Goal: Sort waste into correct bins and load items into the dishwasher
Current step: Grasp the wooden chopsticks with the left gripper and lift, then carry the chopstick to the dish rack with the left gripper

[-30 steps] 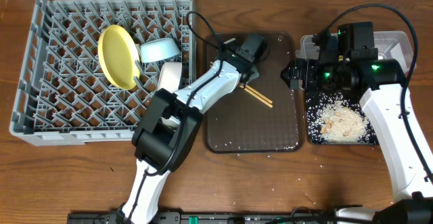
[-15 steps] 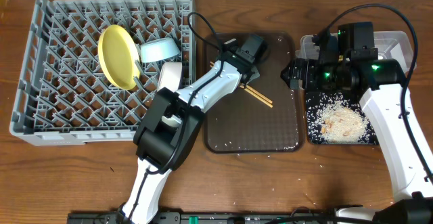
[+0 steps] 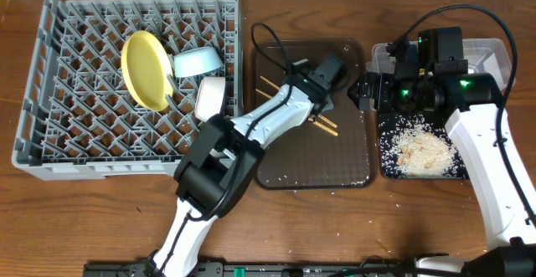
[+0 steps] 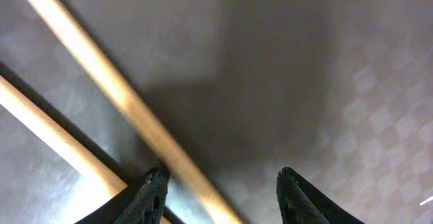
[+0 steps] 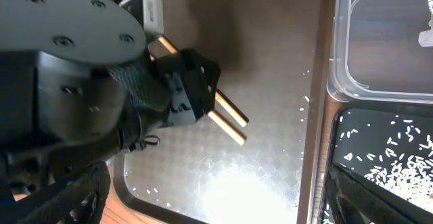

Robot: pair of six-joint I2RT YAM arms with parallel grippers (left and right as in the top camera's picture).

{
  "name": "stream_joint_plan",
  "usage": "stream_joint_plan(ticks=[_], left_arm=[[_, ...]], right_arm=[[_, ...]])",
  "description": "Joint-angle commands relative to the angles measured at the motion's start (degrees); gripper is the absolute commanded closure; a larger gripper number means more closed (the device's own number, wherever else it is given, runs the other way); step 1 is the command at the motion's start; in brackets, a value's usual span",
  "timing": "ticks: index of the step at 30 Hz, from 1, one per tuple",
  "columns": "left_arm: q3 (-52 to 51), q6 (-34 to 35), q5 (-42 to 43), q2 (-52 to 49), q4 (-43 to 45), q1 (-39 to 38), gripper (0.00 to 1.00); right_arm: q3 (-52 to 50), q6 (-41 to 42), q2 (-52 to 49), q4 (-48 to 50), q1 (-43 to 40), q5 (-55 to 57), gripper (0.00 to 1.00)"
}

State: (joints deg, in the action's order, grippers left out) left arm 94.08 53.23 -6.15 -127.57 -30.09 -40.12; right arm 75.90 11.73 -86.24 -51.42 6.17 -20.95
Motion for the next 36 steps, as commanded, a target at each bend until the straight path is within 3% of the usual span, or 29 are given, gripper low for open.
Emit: stream_joint_plan(ticks=[1,5,8,17,25,30,36], left_arm=[[-0.9,1.4,-0.2,-1.4,-1.7,-0.3,0.45],[-0.9,4.2,0.2,-1.4,-4.6,-0.3,0.51],[-0.9,4.3,0.2,-1.4,-5.2,-0.3,0.66],[-0.9,4.3,0.2,-1.4,-5.5,-0.3,0.92],[-0.9,3.8,0.2,-1.2,-5.5,0.1,0.92],[-0.7,-4.3,0.2,1.8,-5.5,1.1,0.92],[-0.5,-20.8,0.1,10.4,-6.5,3.7,0.93]], right_arm=[[0.1,0.0,1.1,-0.1,-0.1,0.2,0.01],[0.1,0.0,1.1,-0.1,-0.1,0.2,0.01],[0.1,0.0,1.1,-0.1,-0.1,0.2,0.01],[0.1,0.0,1.1,-0.1,-0.1,0.2,0.01],[0.1,0.0,1.1,0.0,-0.1,0.2,0.01],[0.1,0.0,1.1,-0.1,-0.1,0.2,0.01],[0.1,0.0,1.1,-0.1,-0.1,0.2,0.01]])
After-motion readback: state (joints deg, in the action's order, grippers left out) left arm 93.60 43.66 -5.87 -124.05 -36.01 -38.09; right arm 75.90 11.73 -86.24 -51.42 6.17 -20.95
